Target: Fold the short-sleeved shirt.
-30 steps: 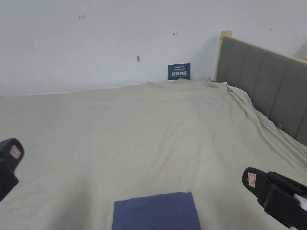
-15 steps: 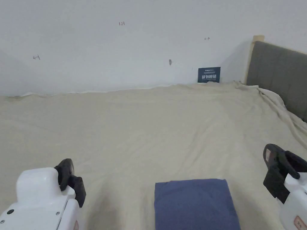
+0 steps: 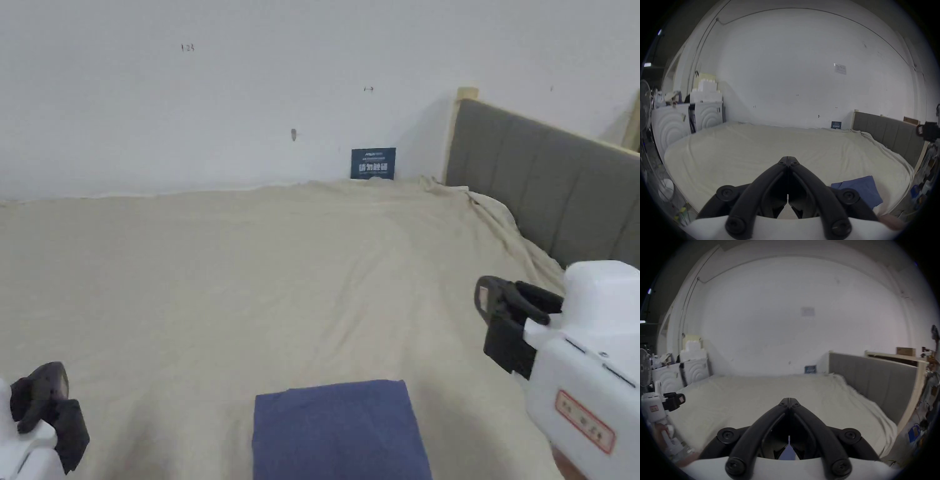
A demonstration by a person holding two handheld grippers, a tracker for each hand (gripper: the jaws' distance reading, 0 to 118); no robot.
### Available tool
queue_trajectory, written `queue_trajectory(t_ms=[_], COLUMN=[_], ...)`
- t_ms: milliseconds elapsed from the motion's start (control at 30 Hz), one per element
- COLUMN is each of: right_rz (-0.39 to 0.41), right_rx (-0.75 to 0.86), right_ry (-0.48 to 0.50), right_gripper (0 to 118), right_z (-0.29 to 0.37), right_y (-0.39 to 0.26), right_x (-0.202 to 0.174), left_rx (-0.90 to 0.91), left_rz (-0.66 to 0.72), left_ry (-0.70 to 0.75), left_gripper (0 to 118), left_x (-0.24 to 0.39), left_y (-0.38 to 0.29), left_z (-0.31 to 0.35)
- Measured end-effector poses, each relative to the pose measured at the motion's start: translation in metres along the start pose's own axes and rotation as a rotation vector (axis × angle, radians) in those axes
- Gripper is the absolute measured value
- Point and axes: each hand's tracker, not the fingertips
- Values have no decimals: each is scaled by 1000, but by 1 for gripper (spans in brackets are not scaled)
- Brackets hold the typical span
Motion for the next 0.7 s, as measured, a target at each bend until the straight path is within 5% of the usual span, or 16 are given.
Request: queue_trajectory(t_ms=[100, 167, 267, 333, 500, 700], right_rz=[-120, -231, -136, -129, -306, -218], right_rx=[-306, -561, -805, -875, -975, -985], right_ry=[181, 213, 120, 122, 96, 110], right_gripper=[0, 0, 0, 0, 0, 0], right_z=[-58, -99, -145, -163, -184, -184], right_y=[-5, -27, -76, -98, -134, -154], right_x=[7, 13, 17, 20, 31, 27], left_rx=[-58, -66, -93, -117, -133, -259], left_rz=[-5, -25, -6, -7, -25, -28], left_ry=[-36, -57, -100, -101, -110, -271], left_gripper=[0, 0, 0, 0, 0, 0], left_x=[-1, 0, -4, -8, -10, -5], left_y=[-6, -10, -16, -26, -36, -25], left_z=[-8, -6, -6, -10, -12, -54])
